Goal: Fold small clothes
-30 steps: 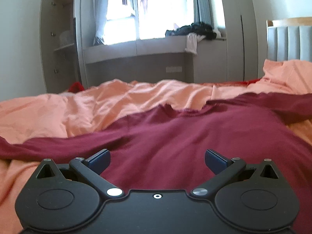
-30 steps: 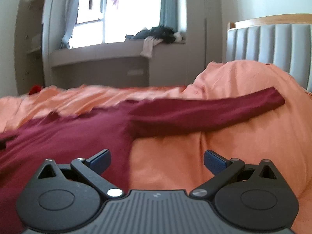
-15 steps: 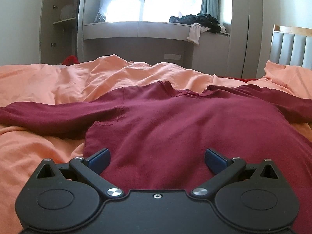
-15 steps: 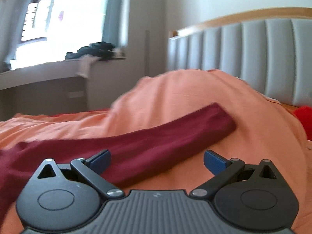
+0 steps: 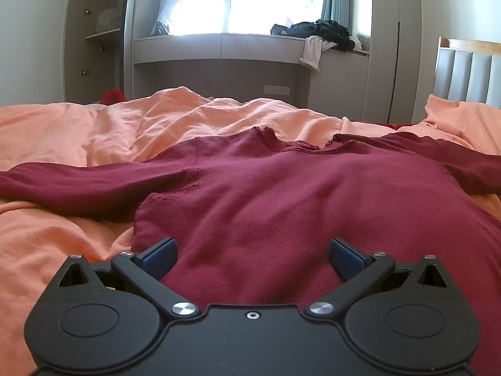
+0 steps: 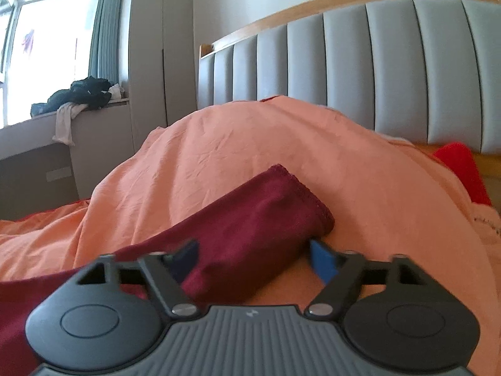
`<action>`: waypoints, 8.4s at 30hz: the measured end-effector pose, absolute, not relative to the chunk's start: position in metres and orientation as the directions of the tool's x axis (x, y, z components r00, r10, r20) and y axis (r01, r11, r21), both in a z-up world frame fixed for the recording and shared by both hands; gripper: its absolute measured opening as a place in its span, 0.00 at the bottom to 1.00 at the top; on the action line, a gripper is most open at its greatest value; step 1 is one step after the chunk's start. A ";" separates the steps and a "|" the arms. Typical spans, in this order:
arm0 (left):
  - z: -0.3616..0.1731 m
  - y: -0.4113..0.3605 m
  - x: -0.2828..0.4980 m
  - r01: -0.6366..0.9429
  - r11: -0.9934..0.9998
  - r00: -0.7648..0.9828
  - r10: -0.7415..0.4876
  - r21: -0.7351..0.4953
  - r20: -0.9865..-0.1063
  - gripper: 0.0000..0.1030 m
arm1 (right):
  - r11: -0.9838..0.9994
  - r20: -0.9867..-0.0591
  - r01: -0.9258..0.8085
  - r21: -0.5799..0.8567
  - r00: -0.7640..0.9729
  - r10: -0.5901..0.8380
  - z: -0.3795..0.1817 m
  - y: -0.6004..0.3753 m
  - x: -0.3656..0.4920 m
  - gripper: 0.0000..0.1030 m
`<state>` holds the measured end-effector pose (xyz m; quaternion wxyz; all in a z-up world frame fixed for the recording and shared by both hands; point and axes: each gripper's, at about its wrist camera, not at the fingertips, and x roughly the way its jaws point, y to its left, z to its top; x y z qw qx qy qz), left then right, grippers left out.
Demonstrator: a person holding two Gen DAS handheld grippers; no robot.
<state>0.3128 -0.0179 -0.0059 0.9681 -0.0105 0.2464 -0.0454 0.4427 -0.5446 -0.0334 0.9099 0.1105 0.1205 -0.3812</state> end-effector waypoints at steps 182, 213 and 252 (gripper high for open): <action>0.072 0.310 0.341 -0.610 0.756 0.784 0.531 -0.237 -0.323 0.04 | 0.986 -0.278 -0.169 0.002 0.947 0.163 -0.006 -0.254 0.366 1.00; 0.038 -0.096 0.303 0.426 0.888 0.902 -0.404 0.171 -0.151 0.04 | 0.993 -0.196 -0.045 0.111 0.978 0.066 0.012 -0.278 0.353 1.00; -0.033 0.144 0.472 -0.094 0.945 0.715 -0.154 -0.312 -0.682 0.31 | 0.975 -0.369 -0.215 0.054 0.903 0.220 -0.021 -0.237 0.370 1.00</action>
